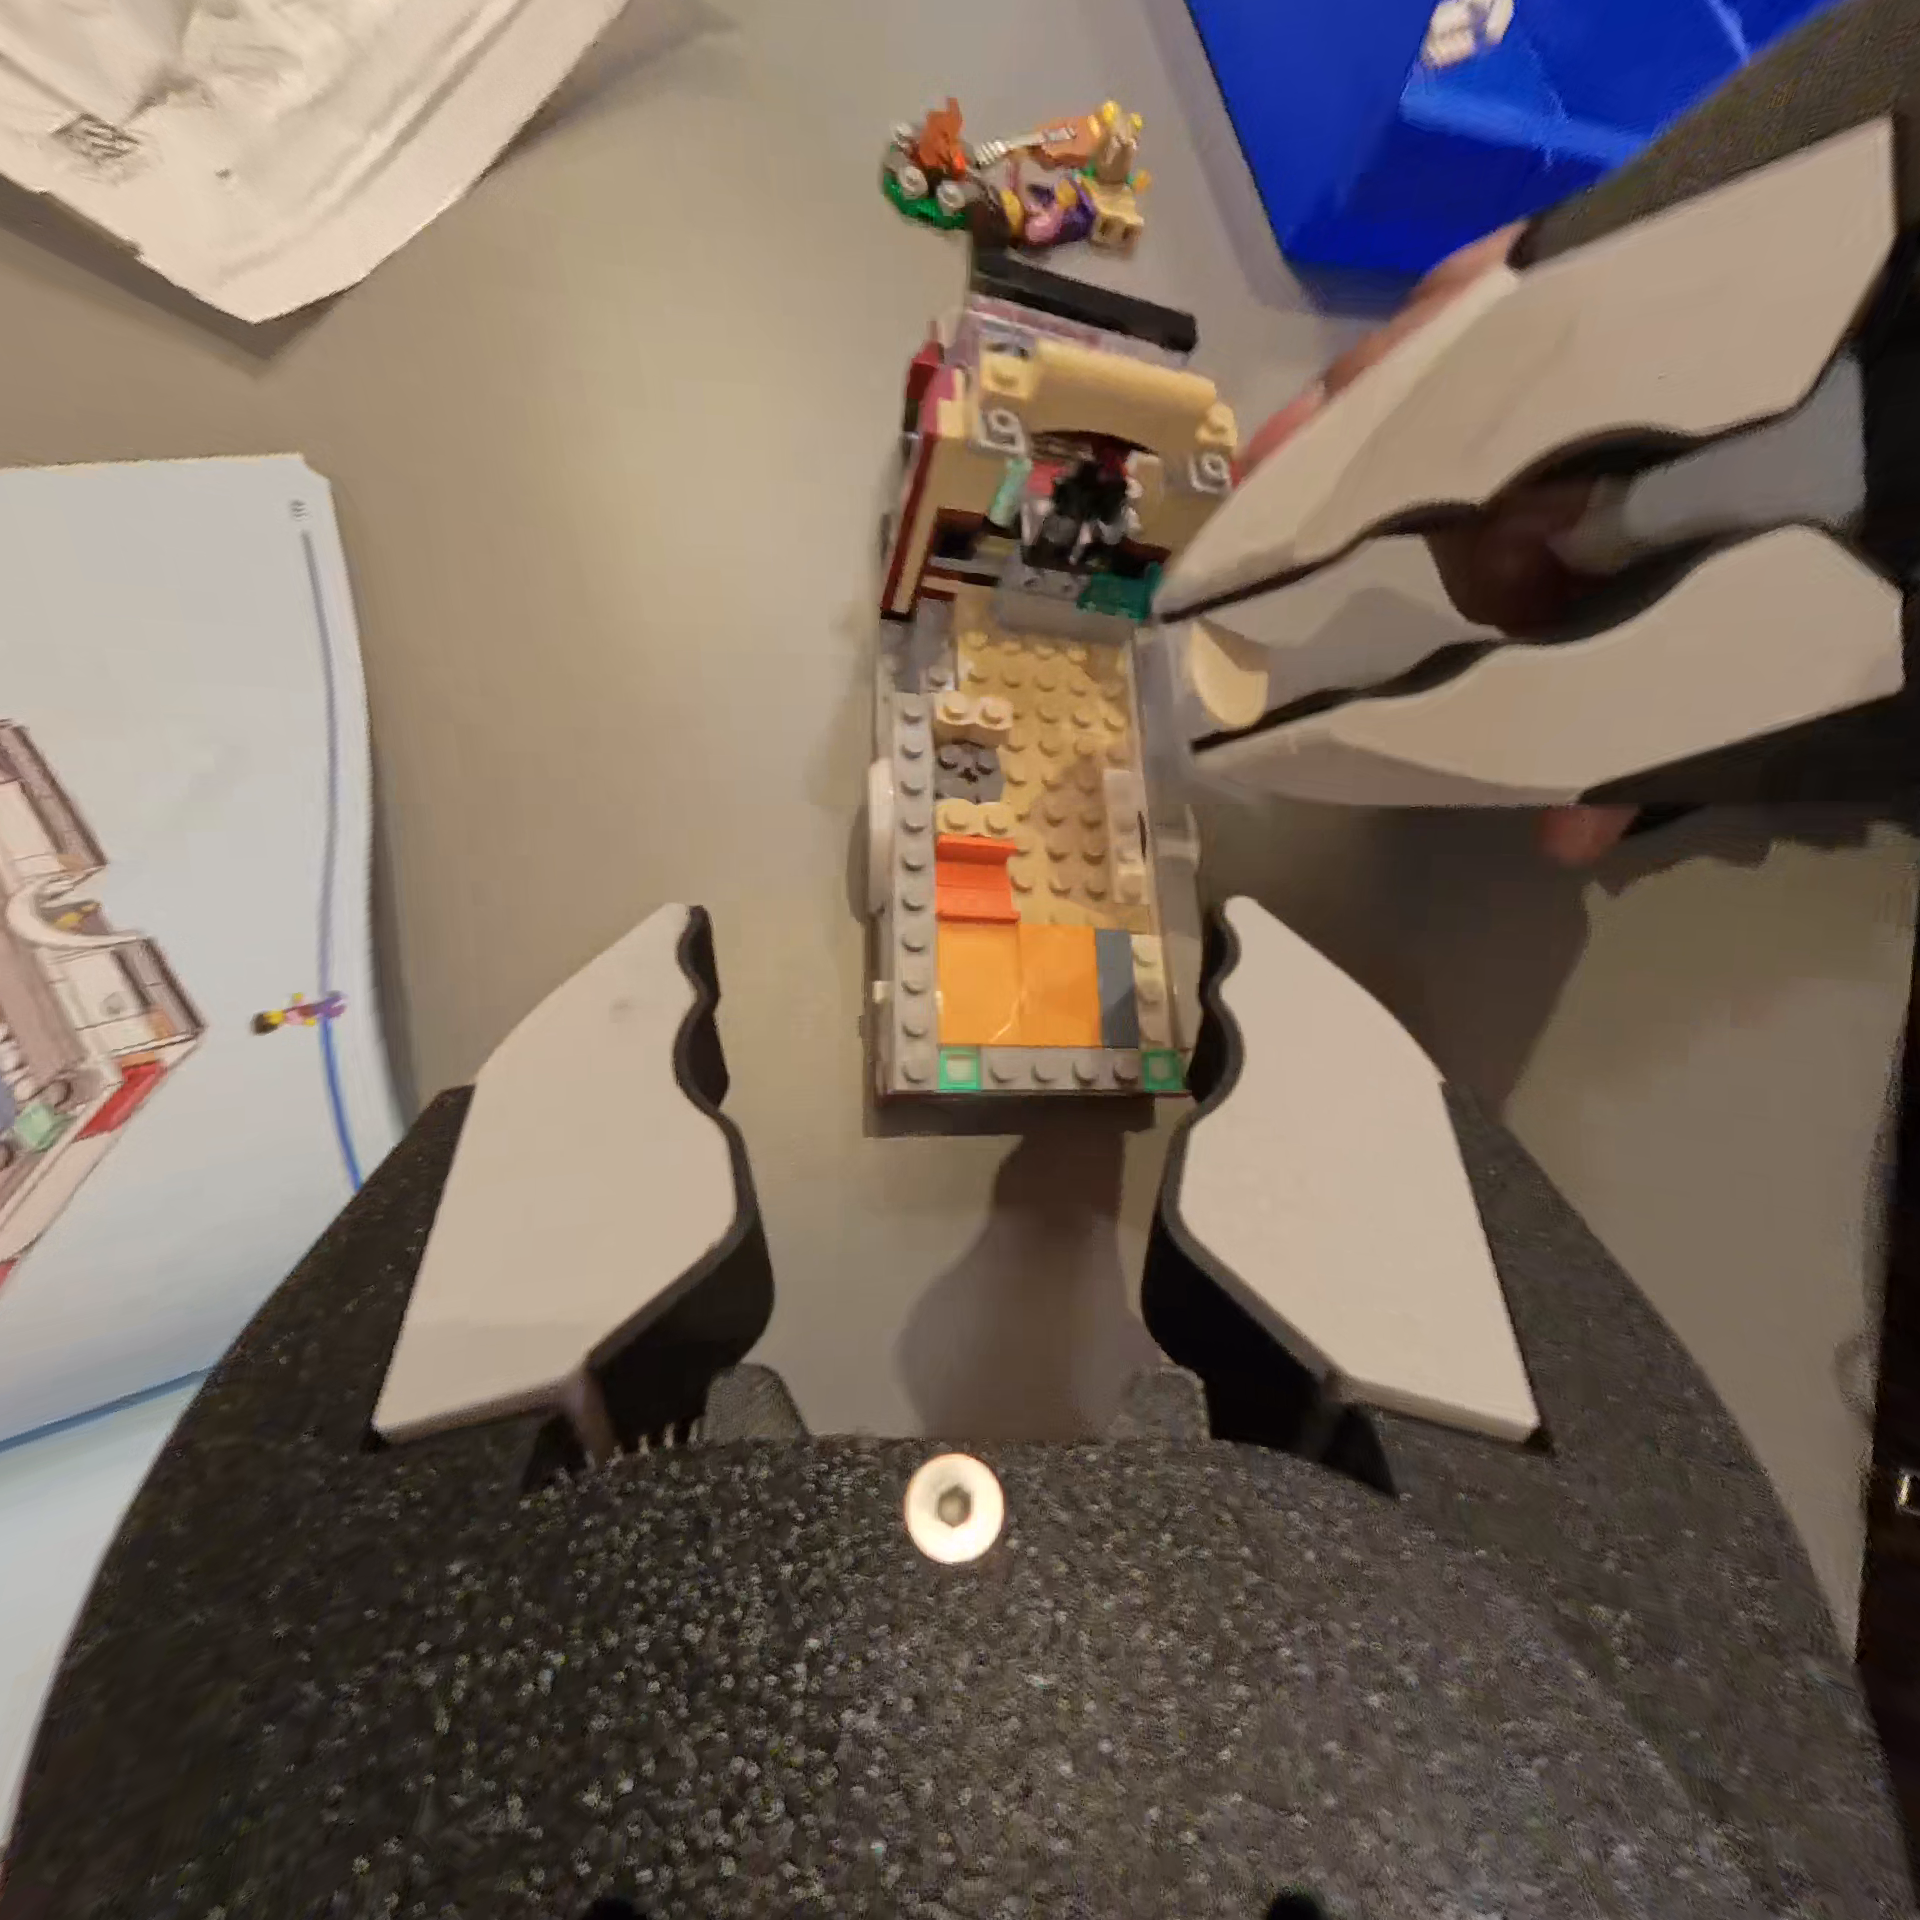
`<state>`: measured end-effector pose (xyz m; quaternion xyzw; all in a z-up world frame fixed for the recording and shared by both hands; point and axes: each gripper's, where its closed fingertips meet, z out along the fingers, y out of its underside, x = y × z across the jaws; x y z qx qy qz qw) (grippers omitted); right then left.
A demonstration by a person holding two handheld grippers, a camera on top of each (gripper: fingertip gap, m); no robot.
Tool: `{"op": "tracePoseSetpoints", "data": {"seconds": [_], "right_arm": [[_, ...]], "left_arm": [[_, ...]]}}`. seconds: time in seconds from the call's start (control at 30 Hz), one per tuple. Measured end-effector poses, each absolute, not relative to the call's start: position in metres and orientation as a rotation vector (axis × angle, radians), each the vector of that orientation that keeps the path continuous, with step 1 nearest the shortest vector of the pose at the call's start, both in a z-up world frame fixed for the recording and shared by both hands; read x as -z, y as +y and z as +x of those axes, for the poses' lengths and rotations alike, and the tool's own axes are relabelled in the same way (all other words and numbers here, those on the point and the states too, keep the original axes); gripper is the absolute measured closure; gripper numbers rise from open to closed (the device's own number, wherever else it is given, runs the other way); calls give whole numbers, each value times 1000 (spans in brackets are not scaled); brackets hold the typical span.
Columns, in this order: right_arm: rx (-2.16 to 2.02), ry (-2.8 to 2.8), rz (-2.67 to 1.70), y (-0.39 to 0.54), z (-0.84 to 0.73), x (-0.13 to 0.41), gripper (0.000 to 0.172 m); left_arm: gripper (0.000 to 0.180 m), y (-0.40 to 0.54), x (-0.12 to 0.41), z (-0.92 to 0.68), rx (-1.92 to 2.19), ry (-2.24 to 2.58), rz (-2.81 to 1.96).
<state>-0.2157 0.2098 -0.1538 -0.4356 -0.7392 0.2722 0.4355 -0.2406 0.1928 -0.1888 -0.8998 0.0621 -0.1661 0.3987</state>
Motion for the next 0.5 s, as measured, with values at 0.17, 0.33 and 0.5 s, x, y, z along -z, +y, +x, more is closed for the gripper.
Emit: {"op": "tracePoseSetpoints", "data": {"seconds": [0.17,0.33,0.5], "right_arm": [[-715,-1796,-1096,215,-211,147,153],[-740,-1784,-1103,216,-208,149,153],[-752,-1769,-1121,221,-205,149,153]], "left_arm": [[64,187,203,-225,301,307,-2363],[58,183,216,-220,191,366,-2413],[60,186,225,-216,194,343,-2439]]}}
